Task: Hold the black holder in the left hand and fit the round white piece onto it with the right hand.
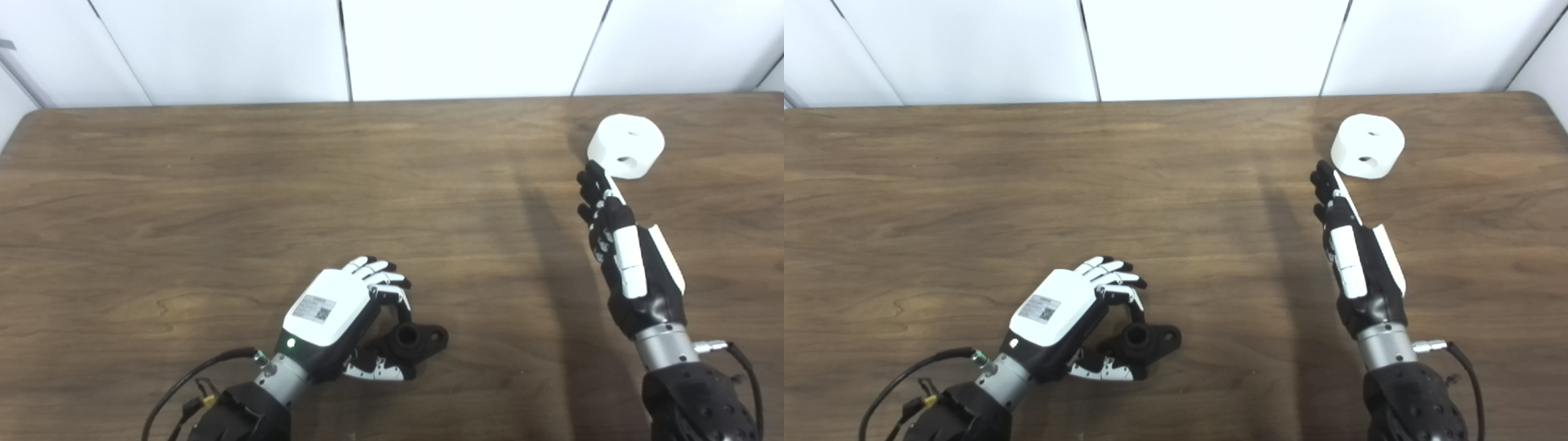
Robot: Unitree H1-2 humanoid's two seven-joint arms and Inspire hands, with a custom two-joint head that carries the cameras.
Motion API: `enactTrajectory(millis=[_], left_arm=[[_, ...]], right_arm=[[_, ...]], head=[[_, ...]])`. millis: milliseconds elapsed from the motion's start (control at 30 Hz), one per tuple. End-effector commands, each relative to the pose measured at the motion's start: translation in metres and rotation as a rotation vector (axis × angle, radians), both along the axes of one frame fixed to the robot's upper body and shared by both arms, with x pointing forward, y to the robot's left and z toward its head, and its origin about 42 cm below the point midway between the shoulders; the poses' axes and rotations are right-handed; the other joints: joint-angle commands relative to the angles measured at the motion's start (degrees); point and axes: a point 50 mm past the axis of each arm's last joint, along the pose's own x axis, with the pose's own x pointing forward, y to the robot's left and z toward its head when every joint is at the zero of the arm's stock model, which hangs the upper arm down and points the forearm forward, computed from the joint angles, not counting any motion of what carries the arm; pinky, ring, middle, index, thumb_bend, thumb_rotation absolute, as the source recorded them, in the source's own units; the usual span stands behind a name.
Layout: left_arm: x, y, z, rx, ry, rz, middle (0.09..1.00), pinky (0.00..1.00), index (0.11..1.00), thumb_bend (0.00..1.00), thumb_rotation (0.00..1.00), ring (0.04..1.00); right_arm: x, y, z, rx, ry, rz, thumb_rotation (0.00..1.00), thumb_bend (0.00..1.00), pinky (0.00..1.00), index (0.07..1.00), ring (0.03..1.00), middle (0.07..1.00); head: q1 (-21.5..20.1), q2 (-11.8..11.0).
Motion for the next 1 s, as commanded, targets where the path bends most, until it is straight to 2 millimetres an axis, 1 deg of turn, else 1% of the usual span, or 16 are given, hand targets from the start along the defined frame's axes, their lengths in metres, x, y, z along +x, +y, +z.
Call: enactTrajectory(millis=[0,267,500,667,800,967], left_arm=[[0.000,0.001,-0.002,0.008,-0.035,0.002,0.789,0.91,0.487,0.52,0.05,0.873],[0.004,0.005,-0.015,0.005,0.003,0.016,0.802,0.91,0.487,0.52,0.05,0.876],[0.006,0.007,-0.020,-0.001,0.038,0.025,0.813,0.91,0.488,0.52,0.05,0.876],[0.006,0.008,-0.024,-0.010,0.088,0.037,0.820,0.91,0.488,0.52,0.06,0.878],[0.008,0.008,-0.025,-0.025,0.167,0.064,0.836,0.95,0.488,0.52,0.06,0.900],[0.011,0.009,-0.025,0.012,0.192,0.063,0.827,0.95,0.488,0.52,0.06,0.898]], right_arm=[[-0.046,-0.001,-0.011,-0.001,0.085,-0.033,1.00,0.62,1.00,0.967,0.996,0.970],[-0.046,0.000,-0.011,0.004,0.086,-0.033,1.00,0.62,1.00,0.966,0.999,0.968],[-0.046,0.000,-0.011,0.021,0.084,-0.027,1.00,0.63,1.00,0.969,1.000,0.975],[-0.045,-0.001,-0.010,-0.002,0.081,-0.030,1.00,0.63,1.00,0.969,1.000,0.972],[-0.046,-0.002,-0.010,-0.006,0.081,-0.035,1.00,0.63,1.00,0.968,1.000,0.969],[-0.046,-0.003,-0.011,-0.004,0.075,-0.034,1.00,0.62,1.00,0.966,0.991,0.967]], head=[[-0.09,0.04],[0.05,0.07],[0.05,0.07],[0.20,0.34],[0.20,0.34],[0.44,0.45]])
